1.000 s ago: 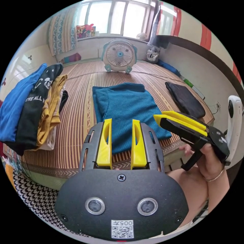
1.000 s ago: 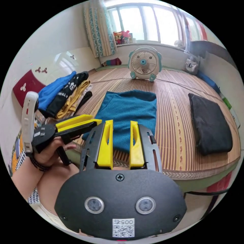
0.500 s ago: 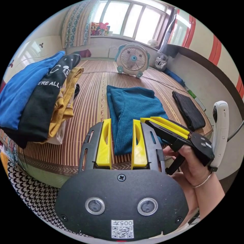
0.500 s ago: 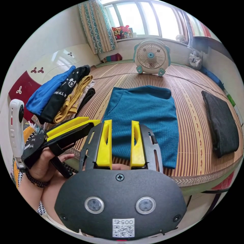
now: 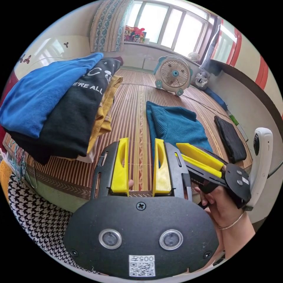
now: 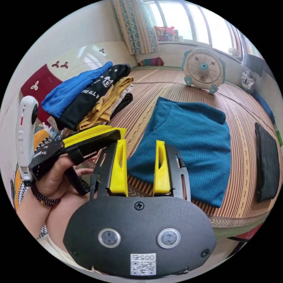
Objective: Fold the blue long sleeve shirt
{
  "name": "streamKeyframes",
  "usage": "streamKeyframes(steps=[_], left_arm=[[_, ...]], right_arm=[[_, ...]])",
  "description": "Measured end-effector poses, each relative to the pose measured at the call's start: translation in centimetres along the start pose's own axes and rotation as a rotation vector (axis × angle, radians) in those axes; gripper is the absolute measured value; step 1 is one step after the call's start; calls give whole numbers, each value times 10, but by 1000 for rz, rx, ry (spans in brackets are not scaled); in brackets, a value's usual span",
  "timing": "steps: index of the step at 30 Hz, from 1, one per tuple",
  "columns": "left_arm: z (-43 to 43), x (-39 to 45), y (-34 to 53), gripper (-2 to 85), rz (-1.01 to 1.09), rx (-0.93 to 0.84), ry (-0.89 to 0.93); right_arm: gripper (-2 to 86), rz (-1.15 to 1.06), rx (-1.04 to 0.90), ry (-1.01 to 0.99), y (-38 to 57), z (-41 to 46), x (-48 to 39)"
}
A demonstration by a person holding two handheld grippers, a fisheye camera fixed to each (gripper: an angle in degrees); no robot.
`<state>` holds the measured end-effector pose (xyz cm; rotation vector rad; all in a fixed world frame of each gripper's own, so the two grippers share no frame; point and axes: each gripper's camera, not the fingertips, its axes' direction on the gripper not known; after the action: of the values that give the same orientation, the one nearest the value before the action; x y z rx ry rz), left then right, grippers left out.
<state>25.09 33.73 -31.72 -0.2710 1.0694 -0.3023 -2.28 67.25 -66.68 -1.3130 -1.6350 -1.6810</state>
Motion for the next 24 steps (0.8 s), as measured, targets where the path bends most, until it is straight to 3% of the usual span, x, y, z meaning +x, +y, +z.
streamKeyframes(steps=[16,24], left_arm=[[0,-17,0,134,-34,20,-35],[1,-28,0,130,-93,33,-8]], right_arm=[[120,-151,-94,100,-20,18,-46],[99,-185,-27,107,-28,16,-56]])
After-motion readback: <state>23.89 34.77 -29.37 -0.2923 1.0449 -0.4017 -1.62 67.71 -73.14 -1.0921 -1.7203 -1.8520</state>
